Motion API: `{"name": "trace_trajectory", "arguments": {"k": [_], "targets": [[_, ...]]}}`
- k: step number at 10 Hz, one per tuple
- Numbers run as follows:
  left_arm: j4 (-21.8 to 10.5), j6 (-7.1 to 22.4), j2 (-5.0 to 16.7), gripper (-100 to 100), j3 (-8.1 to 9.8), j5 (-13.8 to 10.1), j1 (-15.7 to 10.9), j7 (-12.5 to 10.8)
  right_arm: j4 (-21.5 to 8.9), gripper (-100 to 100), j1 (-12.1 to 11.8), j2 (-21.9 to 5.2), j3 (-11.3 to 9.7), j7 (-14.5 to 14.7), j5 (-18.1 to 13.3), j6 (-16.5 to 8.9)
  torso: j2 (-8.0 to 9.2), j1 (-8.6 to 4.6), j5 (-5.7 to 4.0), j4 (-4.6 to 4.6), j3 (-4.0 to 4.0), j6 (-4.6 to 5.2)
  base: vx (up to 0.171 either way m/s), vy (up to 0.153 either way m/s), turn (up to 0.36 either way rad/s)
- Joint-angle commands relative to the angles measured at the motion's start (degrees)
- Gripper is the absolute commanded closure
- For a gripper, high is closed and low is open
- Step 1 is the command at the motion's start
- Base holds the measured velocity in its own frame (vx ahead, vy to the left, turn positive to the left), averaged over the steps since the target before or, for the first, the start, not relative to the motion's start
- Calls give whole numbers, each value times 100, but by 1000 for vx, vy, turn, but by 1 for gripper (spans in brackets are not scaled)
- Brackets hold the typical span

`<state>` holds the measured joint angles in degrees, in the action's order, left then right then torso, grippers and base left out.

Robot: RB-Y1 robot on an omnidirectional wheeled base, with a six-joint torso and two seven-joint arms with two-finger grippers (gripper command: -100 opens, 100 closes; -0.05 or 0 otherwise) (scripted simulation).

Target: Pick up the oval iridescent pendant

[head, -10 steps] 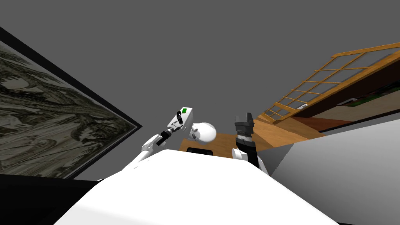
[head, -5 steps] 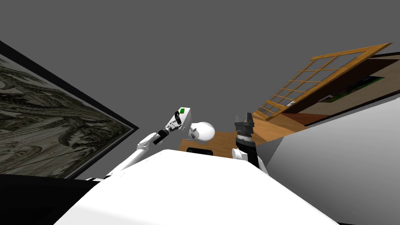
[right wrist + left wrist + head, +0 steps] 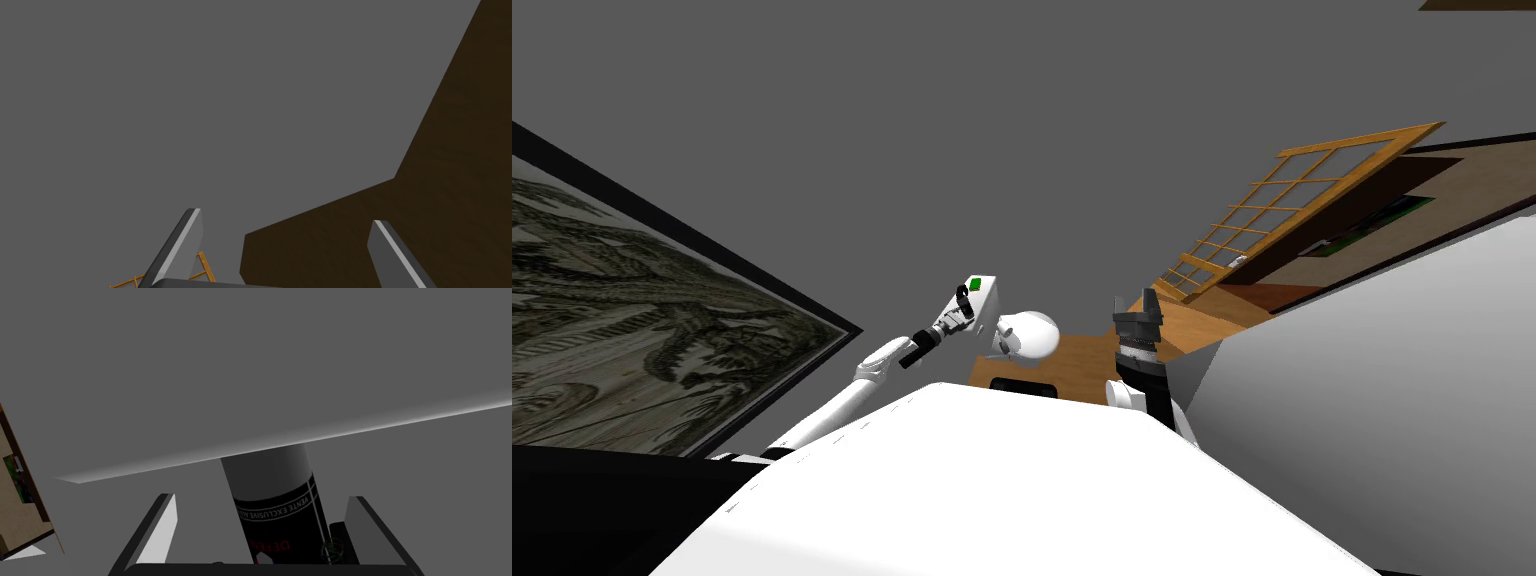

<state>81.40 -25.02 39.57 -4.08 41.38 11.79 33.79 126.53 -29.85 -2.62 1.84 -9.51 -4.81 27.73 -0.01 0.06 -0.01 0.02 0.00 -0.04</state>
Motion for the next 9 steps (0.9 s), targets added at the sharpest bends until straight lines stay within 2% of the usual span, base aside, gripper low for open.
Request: {"name": "trace_trajectory", "arguments": {"k": [1, 2, 6, 7, 8, 9], "targets": [[0, 0, 0, -100, 0, 0, 0, 0, 0, 0, 0, 0, 0, 0, 0, 0, 0, 0, 0, 0, 0, 0, 0, 0, 0], [0, 0, 0, 100, 0, 0, 0, 0, 0, 0, 0, 0, 0, 0, 0, 0, -2, -1, 0, 0, -1, 0, 0, 0, 0], [5, 2, 6, 100, 16, -7, -8, -7, 0, 0, 0, 0, 0, 0, 0, 0, -12, -9, 7, -11, -12, 8, 1, 2, 3], [5, 2, 6, 0, 16, -7, -8, -7, 0, 0, 0, 0, 0, 0, 0, 0, -13, -7, 7, -12, -12, 7, 0, 0, 0], [5, 2, 6, 100, 15, -7, -7, -7, 0, 0, 0, 0, 0, 0, 0, 0, -14, -7, 7, -11, -13, 8, 0, 0, 0], [5, 1, 6, 0, 16, -7, -7, -8, 0, 0, 0, 0, 0, 0, 0, 0, -15, -6, 7, -12, -13, 8, 0, 0, 0]]}}
